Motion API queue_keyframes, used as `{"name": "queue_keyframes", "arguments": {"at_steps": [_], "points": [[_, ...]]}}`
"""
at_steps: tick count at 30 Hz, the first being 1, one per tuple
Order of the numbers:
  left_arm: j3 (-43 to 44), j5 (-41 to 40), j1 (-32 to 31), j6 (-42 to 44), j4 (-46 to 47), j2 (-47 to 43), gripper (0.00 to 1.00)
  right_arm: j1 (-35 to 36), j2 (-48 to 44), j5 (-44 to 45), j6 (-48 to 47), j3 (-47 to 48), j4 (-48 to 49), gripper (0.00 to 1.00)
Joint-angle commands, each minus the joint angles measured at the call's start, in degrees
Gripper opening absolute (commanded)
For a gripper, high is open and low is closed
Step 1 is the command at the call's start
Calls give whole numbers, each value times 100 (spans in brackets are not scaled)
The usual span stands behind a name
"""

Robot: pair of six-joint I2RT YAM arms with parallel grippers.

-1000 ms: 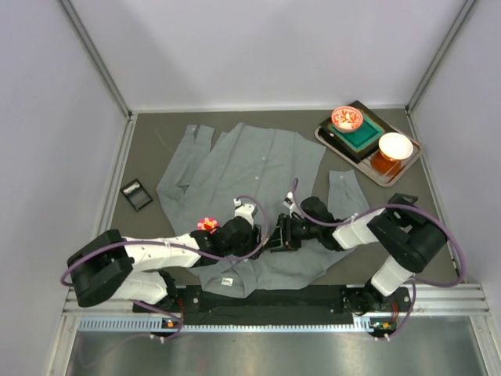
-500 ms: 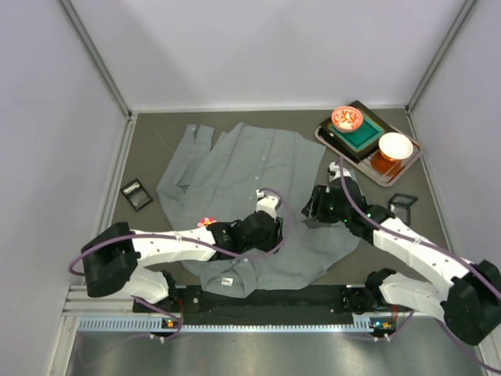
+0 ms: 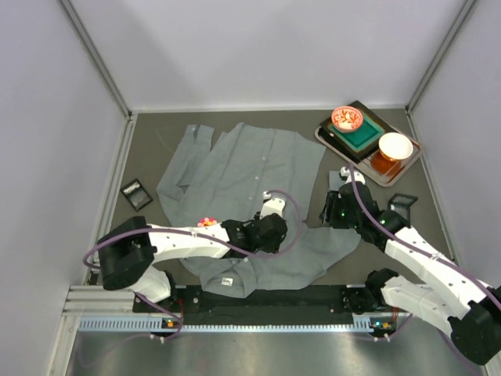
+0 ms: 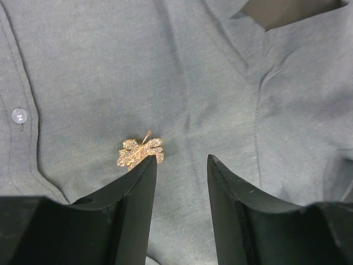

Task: Remove the brooch from the garment
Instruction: Remove the brooch from the clothes.

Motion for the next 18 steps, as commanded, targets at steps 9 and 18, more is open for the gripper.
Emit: {"name": "queue_keyframes", "arguments": {"at_steps": [9,18], "points": [[403,-603,-77,-174,-535,556,52,-35,-218,-631,-62,84,185,43],[429,-691,-77,-165,-491,802,54,-43,-279,-825,-35,-21,352,43]]}}
